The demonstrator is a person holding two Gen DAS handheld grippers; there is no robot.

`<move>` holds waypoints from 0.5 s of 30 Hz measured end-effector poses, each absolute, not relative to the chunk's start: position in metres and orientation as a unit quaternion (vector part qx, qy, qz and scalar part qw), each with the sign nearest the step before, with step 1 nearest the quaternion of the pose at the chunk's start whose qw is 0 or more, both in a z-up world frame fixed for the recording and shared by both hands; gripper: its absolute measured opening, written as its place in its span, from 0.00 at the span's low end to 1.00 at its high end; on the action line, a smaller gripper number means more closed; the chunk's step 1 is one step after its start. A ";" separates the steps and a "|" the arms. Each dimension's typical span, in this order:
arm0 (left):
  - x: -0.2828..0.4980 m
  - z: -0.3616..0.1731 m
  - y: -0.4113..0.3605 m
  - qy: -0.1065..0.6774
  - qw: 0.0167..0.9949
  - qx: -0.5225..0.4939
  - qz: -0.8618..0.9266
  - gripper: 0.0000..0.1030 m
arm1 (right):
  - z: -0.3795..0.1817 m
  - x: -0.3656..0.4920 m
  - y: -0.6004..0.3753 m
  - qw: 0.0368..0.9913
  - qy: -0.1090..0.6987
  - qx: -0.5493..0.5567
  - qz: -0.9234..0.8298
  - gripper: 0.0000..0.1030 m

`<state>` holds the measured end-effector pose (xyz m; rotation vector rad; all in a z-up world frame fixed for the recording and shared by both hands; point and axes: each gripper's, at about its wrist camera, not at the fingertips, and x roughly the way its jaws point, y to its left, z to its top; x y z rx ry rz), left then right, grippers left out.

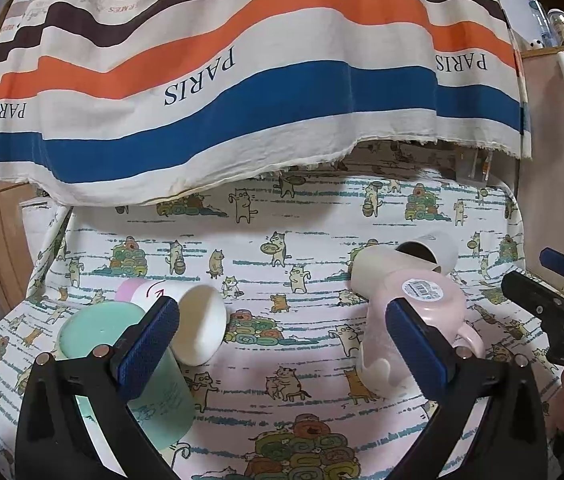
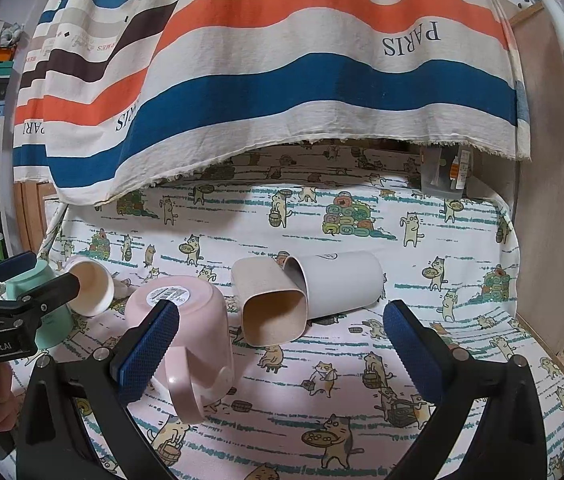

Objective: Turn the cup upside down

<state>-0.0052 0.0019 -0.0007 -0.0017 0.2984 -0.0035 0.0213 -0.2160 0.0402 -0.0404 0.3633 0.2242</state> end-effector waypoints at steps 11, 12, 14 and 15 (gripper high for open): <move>-0.005 -0.001 0.003 0.149 0.989 -0.003 -0.001 1.00 | 0.040 0.021 -0.215 0.977 0.180 -0.020 0.111 1.00; -0.005 -0.001 0.003 0.149 0.989 -0.003 -0.001 1.00 | 0.040 0.021 -0.215 0.977 0.180 -0.020 0.111 1.00; -0.005 -0.001 0.003 0.149 0.989 -0.003 -0.001 1.00 | 0.040 0.021 -0.215 0.977 0.180 -0.020 0.111 1.00; -0.005 -0.001 0.003 0.149 0.989 -0.003 -0.001 1.00 | 0.040 0.021 -0.215 0.977 0.180 -0.020 0.111 1.00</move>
